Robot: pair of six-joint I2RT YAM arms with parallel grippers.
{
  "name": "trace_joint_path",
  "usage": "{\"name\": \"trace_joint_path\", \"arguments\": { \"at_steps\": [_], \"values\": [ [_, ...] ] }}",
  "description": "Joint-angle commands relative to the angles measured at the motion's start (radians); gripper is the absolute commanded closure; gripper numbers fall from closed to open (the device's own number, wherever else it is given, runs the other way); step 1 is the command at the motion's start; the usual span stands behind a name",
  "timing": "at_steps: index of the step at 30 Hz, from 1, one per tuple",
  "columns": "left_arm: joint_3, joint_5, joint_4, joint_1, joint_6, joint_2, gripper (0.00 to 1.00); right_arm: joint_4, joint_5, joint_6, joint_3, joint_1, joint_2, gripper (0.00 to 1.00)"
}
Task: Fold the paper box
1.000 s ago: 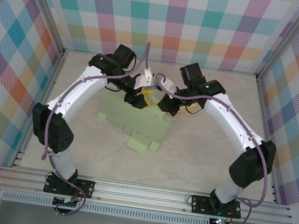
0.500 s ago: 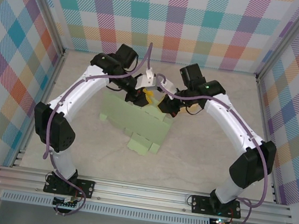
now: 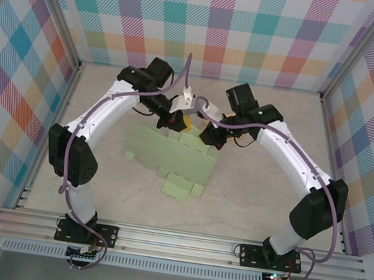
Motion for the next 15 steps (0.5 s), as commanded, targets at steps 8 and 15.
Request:
{"name": "trace_joint_path", "arguments": {
  "at_steps": [8,15],
  "values": [
    [-0.152,0.179,0.143,0.107,-0.069,-0.148,1.0,0.422,-0.096,0.256,-0.303,-0.112,-0.235,0.35],
    [-0.262,0.272,0.272,0.126,-0.12,-0.265,1.0,0.911,-0.327,0.547,-0.639,-0.25,-0.364,0.2]
  ]
}}
